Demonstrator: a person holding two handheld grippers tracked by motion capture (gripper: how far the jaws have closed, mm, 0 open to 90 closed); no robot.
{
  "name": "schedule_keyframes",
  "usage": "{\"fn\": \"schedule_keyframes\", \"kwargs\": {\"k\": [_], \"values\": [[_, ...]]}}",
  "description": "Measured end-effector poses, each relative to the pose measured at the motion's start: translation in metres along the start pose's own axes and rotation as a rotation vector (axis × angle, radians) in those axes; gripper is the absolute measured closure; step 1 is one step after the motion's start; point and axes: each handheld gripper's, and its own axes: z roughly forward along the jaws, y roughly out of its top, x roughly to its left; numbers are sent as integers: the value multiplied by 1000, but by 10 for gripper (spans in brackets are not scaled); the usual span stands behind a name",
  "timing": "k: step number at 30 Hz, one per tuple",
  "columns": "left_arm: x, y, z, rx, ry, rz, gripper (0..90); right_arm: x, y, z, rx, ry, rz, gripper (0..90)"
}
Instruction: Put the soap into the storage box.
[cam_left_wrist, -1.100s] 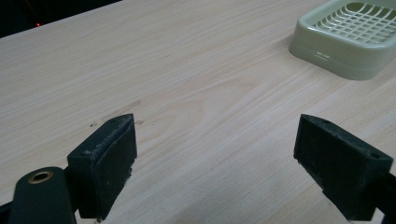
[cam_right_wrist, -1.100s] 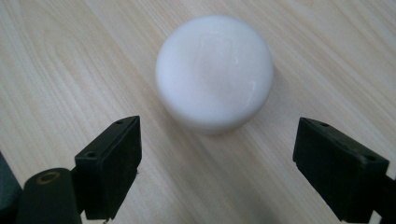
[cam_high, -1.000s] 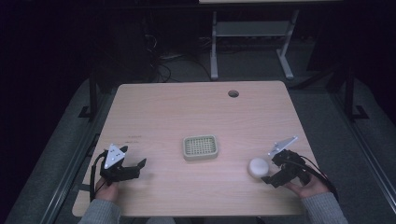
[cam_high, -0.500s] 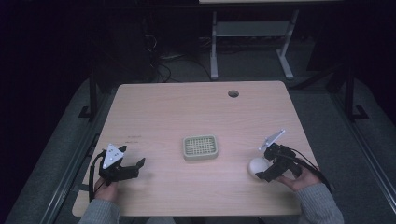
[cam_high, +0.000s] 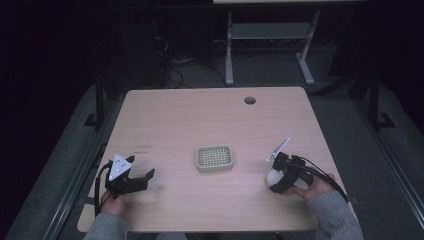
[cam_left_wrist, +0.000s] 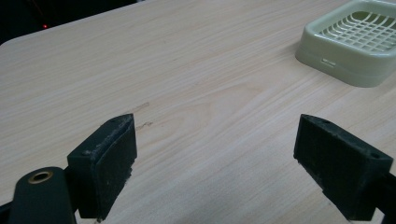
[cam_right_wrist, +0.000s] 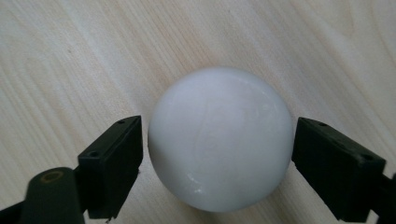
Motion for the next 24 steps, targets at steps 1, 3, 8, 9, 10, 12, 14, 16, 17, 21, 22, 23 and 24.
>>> {"fn": "schedule_keyframes", "kwargs": {"k": [1,3,8,9,10,12,14,16,17,21,22,23,24], "values": [[0,0,0,-1,-1,-2,128,0,2,2,13,-2,-2,196],[0,0,0,2,-2,-2,128,0,3,3,26,1,-8,209],[0,1,-1,-4,0,-6,128,0,5,6,48,7,-5,227],[1,1,-1,-5,0,-9,128,-1,6,6,47,9,-7,227],[1,1,-2,-4,0,-6,129,-1,6,6,50,13,-4,229],[1,1,-2,-6,0,-10,128,-1,6,7,50,14,-5,230],[1,1,-2,-7,0,-10,128,-1,6,7,51,17,-6,232],[1,1,-1,-7,1,-12,128,-1,6,7,53,19,-10,234],[1,1,-1,-8,1,-14,128,-1,6,7,56,18,-12,235],[2,1,-1,-11,3,-14,128,0,8,6,78,20,-35,237],[2,1,-1,-12,4,-14,128,0,9,6,83,14,-45,237],[2,1,-1,-14,6,-15,128,1,11,2,76,18,-54,237],[2,1,-1,-14,6,-15,128,1,13,0,71,21,-52,237]]}}
